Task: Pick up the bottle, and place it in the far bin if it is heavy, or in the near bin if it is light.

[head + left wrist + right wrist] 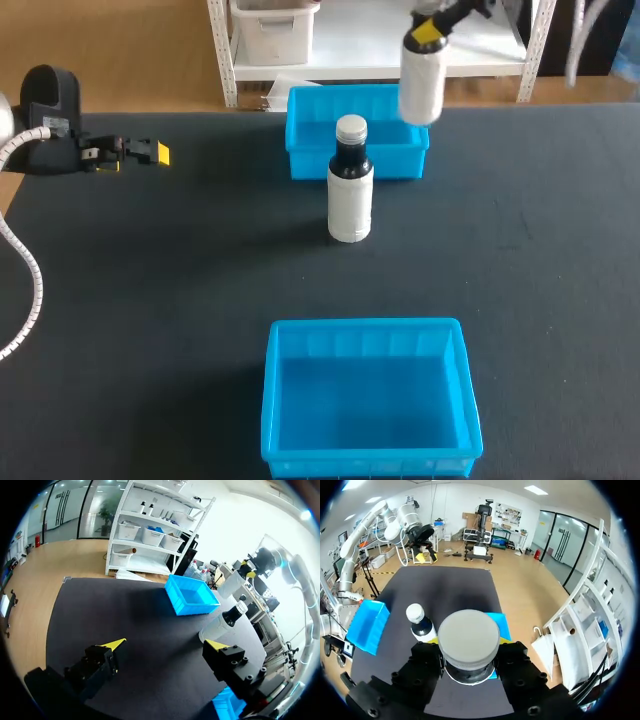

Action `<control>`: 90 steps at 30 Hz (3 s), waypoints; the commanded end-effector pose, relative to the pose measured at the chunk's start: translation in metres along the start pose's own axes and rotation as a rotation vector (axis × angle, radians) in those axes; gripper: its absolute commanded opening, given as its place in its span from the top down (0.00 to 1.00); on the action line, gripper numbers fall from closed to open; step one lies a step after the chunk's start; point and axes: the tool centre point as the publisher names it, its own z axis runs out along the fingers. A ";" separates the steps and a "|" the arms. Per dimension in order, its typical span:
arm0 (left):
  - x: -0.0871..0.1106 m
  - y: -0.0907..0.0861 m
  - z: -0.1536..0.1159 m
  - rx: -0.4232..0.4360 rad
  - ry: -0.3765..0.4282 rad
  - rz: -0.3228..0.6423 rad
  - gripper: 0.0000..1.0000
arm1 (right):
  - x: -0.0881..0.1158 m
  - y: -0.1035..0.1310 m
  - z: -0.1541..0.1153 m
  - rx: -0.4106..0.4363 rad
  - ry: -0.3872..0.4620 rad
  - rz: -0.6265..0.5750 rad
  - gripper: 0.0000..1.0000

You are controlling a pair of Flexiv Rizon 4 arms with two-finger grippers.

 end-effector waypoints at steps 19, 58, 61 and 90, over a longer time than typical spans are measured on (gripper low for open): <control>0.000 0.000 0.000 0.000 0.000 0.000 0.00 | -0.030 -0.046 0.086 -0.311 -0.051 -0.062 1.00; 0.000 0.000 0.000 0.000 0.000 0.000 0.00 | -0.029 -0.055 0.165 -0.591 -0.063 0.057 1.00; 0.000 0.000 0.000 0.000 0.000 0.000 0.00 | -0.026 -0.055 0.168 -0.602 -0.068 0.067 1.00; 0.000 0.000 0.000 0.000 0.000 0.000 0.00 | -0.009 -0.067 0.185 -0.663 -0.046 0.146 0.00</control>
